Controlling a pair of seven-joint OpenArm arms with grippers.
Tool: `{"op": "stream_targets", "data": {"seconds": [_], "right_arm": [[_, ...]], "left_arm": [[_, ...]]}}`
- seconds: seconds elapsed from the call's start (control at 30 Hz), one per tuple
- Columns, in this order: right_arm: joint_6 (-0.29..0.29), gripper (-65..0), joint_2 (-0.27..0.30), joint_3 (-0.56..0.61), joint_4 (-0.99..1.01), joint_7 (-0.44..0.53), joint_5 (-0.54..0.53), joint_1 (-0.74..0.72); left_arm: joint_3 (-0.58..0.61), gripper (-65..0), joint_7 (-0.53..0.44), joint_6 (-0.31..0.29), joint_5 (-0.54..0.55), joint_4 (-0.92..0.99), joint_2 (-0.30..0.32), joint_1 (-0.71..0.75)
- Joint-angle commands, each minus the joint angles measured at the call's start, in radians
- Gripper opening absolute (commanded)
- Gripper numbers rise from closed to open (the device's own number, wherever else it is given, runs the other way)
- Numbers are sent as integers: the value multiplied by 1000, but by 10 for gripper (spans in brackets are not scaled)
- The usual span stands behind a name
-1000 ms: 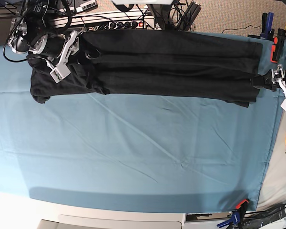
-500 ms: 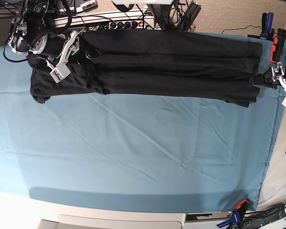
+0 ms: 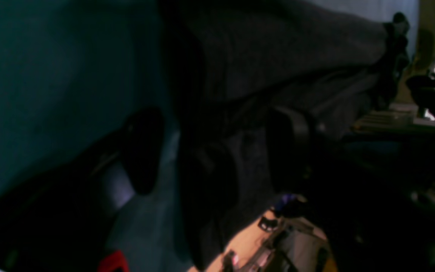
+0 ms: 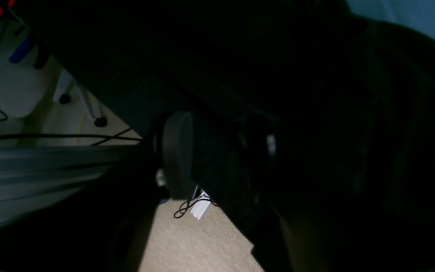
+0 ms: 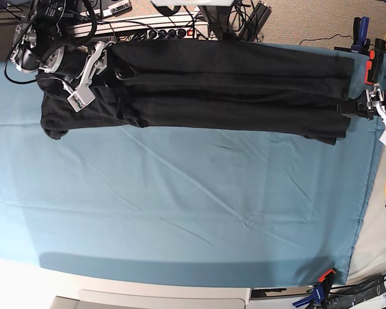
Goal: Fold the T-shirt properly
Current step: 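Grasp the band's end with the left gripper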
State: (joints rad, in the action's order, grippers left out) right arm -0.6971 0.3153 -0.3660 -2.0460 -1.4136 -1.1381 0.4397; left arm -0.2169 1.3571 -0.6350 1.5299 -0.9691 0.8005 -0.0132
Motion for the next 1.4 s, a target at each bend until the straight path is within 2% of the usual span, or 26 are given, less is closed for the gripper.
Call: {"op": "stream_targets", "data": {"seconds": [0.0, 0.2, 0.53, 0.83, 1.37], "right_arm": [[-1, -405, 11, -7, -15, 17, -24, -5], [-1, -405, 11, -7, -15, 17, -24, -5], [-1, -405, 11, -7, -15, 17, -23, -11], [-1, -405, 11, -7, -15, 28, 37, -43], [-1, -405, 11, -7, -15, 35, 58, -43]], "left_arm": [[5, -212, 39, 10, -46, -18, 17, 5], [5, -212, 39, 6, -46, -109, 17, 4], [5, -213, 39, 12, -46, -114, 14, -24], [5, -213, 39, 21, -46, -116, -32, -62], [5, -215, 39, 21, -46, -115, -49, 33]]}}
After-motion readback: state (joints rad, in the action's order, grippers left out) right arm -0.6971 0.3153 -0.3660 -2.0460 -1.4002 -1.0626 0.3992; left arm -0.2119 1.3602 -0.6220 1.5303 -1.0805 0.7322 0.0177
